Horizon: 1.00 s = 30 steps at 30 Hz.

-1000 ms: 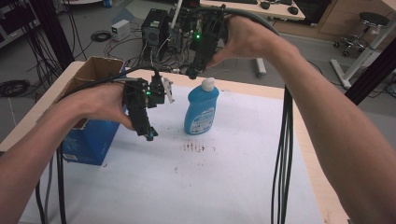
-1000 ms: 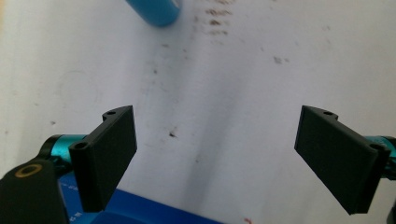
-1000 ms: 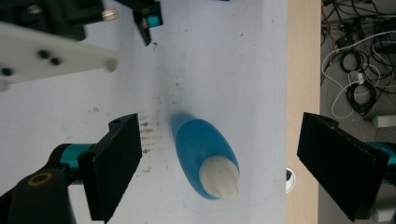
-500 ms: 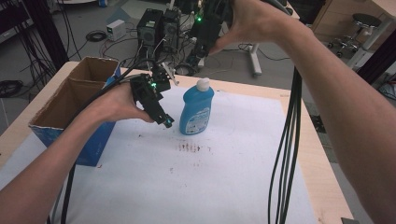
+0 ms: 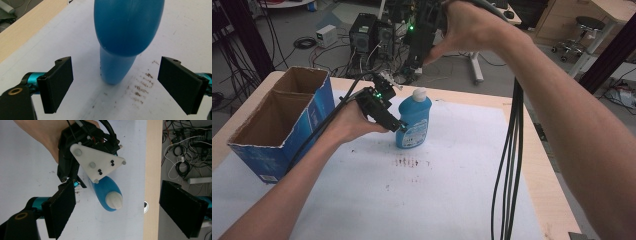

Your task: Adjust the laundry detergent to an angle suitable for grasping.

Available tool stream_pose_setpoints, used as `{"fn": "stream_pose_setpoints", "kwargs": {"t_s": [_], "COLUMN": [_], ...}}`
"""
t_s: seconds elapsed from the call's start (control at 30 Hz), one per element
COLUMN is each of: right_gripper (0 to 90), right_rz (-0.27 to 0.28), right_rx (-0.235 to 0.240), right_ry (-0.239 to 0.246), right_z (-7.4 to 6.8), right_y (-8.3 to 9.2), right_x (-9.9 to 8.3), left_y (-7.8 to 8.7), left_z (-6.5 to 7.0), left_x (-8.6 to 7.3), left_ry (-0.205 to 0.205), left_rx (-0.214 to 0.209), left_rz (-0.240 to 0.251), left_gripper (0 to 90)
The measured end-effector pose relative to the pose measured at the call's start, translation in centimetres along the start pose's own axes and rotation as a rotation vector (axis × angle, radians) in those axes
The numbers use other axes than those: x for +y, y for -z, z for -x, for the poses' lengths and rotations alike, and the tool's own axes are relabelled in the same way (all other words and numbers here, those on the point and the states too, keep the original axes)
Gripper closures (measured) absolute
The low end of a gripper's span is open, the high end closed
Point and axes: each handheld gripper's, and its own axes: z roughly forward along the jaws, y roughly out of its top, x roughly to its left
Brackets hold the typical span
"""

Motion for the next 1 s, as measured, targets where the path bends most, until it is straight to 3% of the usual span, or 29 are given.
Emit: {"fn": "stream_pose_setpoints", "kwargs": {"t_s": [0.3, 0.53, 1.0], "right_gripper": [13.3, 13.2, 13.2], "right_rz": [-0.004, -0.007, -0.008], "right_rx": [-0.001, -0.001, -0.005], "right_ry": [-0.004, -0.005, -0.003], "right_z": [0.1, 0.2, 0.2], "right_y": [-0.3, -0.4, -0.6], "right_x": [0.0, -0.1, 0.0], "left_y": [-2.6, -3.4, -4.1], "left_z": [0.6, 0.8, 0.7], "left_x": [-0.4, -0.2, -0.2], "left_ry": [0.047, 0.048, 0.030], "left_rx": [0.008, 0.024, 0.034], "left_rz": [0.082, 0.145, 0.158], "left_gripper": [12.9, 13.0, 16.2]}}
